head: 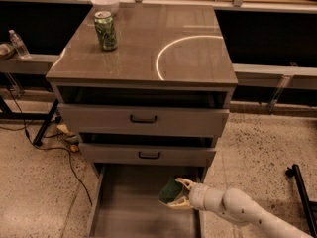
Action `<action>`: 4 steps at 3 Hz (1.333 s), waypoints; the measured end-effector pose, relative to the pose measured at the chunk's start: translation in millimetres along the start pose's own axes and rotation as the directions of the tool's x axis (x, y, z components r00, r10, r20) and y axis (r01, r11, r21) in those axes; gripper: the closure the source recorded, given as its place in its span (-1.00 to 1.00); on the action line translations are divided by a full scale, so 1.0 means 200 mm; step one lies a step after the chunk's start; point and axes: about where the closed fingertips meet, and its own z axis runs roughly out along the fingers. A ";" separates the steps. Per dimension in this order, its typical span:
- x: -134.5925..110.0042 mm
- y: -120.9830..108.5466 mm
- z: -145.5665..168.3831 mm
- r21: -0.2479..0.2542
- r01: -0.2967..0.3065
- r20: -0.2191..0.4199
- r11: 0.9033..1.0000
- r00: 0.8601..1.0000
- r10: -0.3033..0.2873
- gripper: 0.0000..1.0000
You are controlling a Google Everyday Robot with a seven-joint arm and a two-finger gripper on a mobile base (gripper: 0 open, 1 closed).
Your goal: Place sponge into bottom drawer
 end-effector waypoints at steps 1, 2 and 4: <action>0.20 0.01 0.14 -0.014 -0.013 -0.032 1.000 0.999 0.013 1.00; 0.39 0.04 0.28 -0.038 -0.050 -0.069 0.998 0.997 0.047 1.00; 0.64 0.12 0.51 -0.065 -0.136 -0.126 0.989 0.984 0.127 0.63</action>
Offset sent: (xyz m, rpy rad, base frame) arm 0.0251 0.0042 -0.1554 -0.0557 0.1592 -0.0150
